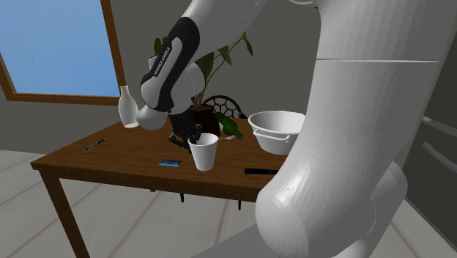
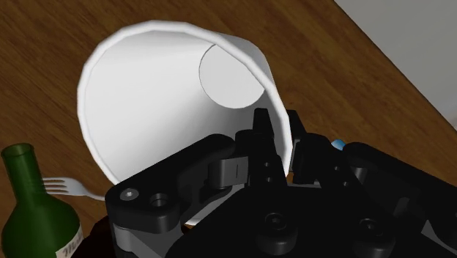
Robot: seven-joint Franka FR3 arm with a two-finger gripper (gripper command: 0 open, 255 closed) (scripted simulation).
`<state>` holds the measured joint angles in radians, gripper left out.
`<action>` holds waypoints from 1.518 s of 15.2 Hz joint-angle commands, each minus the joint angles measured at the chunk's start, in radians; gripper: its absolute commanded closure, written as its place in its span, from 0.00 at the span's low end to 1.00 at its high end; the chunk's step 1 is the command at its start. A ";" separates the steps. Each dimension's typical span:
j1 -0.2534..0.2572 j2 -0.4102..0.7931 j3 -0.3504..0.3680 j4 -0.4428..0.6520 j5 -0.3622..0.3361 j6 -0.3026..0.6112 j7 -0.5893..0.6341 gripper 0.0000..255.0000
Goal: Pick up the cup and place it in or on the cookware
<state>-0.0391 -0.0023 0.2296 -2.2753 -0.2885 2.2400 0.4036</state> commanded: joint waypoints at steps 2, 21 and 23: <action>0.000 -0.016 0.000 0.011 0.010 -0.024 -0.011 1.00; 0.006 -0.123 -0.001 0.156 0.074 -0.265 -0.094 1.00; 0.006 -0.130 -0.002 0.176 0.078 -0.290 -0.101 1.00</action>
<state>-0.0327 -0.1262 0.2288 -2.1052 -0.2132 1.9611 0.3075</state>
